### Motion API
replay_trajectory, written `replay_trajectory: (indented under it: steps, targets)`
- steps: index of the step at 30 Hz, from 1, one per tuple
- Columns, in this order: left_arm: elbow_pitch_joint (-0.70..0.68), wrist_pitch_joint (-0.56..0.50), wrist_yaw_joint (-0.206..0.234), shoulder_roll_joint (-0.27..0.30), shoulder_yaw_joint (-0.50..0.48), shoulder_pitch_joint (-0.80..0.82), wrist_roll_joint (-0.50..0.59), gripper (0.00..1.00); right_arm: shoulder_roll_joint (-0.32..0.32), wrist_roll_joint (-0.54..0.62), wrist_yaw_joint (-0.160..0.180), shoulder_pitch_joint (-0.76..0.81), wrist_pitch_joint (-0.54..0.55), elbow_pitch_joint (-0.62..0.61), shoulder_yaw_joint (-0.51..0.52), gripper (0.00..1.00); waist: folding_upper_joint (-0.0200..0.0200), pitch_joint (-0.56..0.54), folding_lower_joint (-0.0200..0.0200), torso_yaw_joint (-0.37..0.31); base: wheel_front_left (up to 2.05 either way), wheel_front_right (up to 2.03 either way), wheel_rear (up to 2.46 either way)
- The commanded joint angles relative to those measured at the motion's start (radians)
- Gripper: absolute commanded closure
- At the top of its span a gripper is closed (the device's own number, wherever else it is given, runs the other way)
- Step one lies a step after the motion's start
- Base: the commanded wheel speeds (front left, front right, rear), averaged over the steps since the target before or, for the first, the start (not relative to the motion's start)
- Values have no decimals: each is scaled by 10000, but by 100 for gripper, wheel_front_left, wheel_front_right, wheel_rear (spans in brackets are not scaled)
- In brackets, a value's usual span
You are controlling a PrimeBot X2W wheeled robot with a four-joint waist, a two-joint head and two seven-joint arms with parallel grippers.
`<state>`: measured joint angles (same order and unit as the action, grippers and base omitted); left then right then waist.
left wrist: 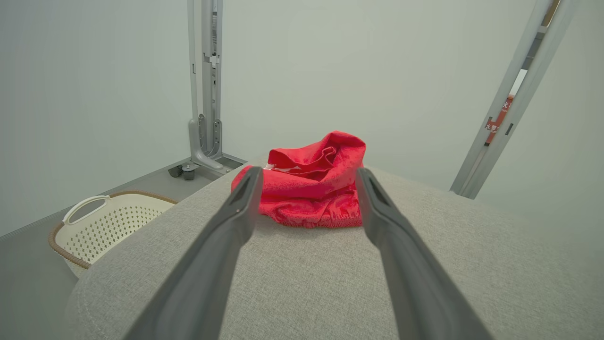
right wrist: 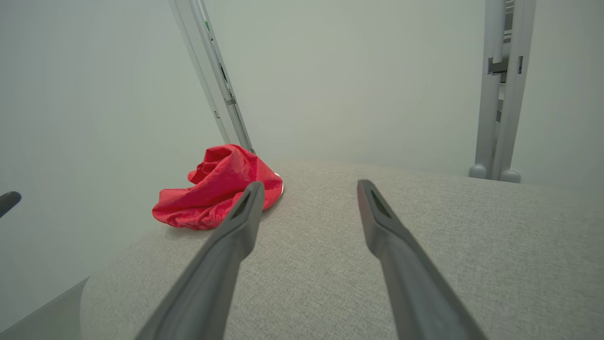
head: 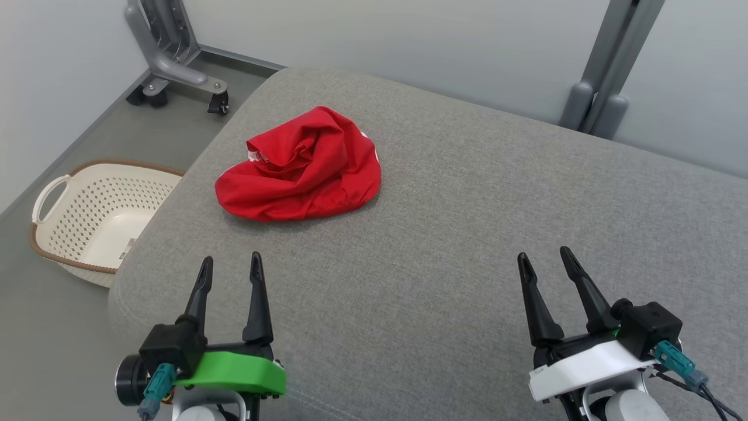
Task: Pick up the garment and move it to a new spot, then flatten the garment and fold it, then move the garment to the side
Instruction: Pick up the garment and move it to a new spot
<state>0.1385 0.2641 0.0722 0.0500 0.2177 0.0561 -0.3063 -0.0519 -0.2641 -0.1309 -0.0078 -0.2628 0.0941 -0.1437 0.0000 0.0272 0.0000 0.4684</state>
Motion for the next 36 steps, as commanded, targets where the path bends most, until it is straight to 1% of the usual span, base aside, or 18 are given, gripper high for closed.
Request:
replay_trajectory:
  steps: [1, 6, 9, 11, 15, 17, 20, 21, 24, 26, 32, 36]
  targets:
    - [-38, 1, 20, 18, -70, 173, -13, 0, -40, -26, 6, -80, -30, 40, -11, 0, 0, 95, 0, 74, 0, 0, 0]
    - [-67, 3, 4, 18, -256, 225, 30, 0, -37, -87, 6, -107, -30, 75, -56, 0, 0, 165, 0, -66, 0, 0, 0]
    - [-41, 3, 44, 19, -444, 324, -141, 0, -80, -46, 6, -151, -30, 82, -122, 0, 0, 263, 0, -215, 0, 0, 0]
    - [81, 3, -55, 15, -524, 476, -74, 0, -208, -6, 6, -269, -30, 46, -179, 0, 0, 397, 0, -354, 0, 0, 0]
    - [467, 1, -194, 12, -936, 1209, -273, 0, -647, 85, 6, -705, -16, -168, -122, 0, 0, 1108, 0, -776, 0, 0, 0]
    - [937, 1, -338, 15, -1097, 1761, -319, 0, -831, 133, 9, -993, 152, -233, 113, 0, 0, 1546, 0, -988, 0, 0, 0]
    - [2199, -1, -546, 146, -1244, 2851, -191, 0, -1192, 215, 6, -1391, 414, -455, 148, 0, 0, 2147, 0, -1255, 0, 0, 0]
    - [2597, -136, -582, 228, -1329, 3238, -311, 0, -1295, 247, 6, -1493, 521, -593, 143, 0, 0, 2387, 0, -1346, 0, 0, 0]
    - [3881, -818, -900, 427, -1565, 4591, -760, 0, -1560, 275, 6, -1750, 741, -910, 195, 0, 0, 2891, 0, -1596, 0, 0, 0]
    - [4551, -1134, -1069, 831, -1539, 5279, -679, 0, -1620, 297, 6, -1872, 883, -1021, 175, 0, 0, 3119, 0, -1804, 0, 0, 0]
    - [6495, -2507, -1425, 1407, -1809, 7021, -1256, 0, -1603, 375, 6, -2127, 1049, -1231, -56, 0, 0, 3680, 0, -2273, 0, 0, 0]
    - [7543, -3121, -1438, 1779, -1782, 7836, -1276, 0, -1657, 501, 6, -2233, 1063, -1223, -256, 0, 0, 3930, 0, -2569, 0, 0, 0]
